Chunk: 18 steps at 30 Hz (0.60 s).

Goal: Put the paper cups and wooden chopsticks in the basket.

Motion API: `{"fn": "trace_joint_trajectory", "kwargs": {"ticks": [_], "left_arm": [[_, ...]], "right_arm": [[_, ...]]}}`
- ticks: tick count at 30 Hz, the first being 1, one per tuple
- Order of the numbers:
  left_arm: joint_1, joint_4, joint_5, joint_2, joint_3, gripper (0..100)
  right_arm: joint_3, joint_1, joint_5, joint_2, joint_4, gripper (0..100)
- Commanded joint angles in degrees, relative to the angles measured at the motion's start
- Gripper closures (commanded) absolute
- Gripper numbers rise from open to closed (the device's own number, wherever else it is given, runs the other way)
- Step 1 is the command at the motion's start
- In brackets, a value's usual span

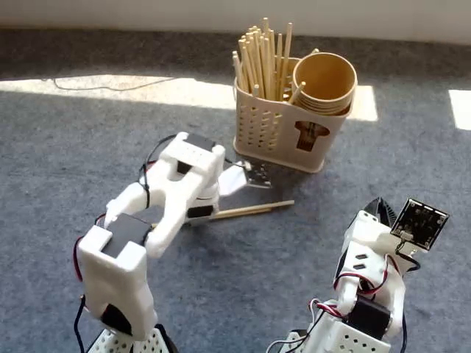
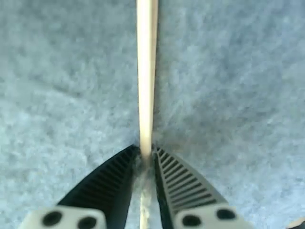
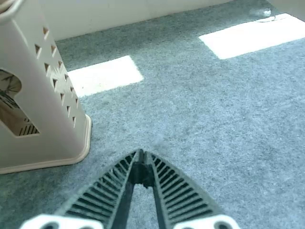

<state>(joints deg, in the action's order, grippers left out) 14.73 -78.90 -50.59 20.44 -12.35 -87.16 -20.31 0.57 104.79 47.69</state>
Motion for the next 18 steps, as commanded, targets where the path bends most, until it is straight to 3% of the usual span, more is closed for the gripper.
{"fn": "trace_joint_trajectory", "kwargs": {"ticks": [1, 6, 13, 18], "left_arm": [[-5.6, -2.3, 0.2, -3.3, 0.7, 96], [-5.9, -6.6, 1.1, -10.7, 0.7, 80], [-1.5, -6.5, 4.9, -16.9, 1.3, 80], [3.9, -4.4, 13.3, -15.9, 3.5, 80]], "right_arm": [[0.6, -0.1, -0.5, 0.6, -2.0, 99.4], [0.6, -0.1, -0.5, 0.6, -2.0, 99.4], [0.6, -0.1, -0.4, 0.6, -2.0, 99.4], [0.4, -0.1, -0.3, 0.6, -2.0, 99.4]]}}
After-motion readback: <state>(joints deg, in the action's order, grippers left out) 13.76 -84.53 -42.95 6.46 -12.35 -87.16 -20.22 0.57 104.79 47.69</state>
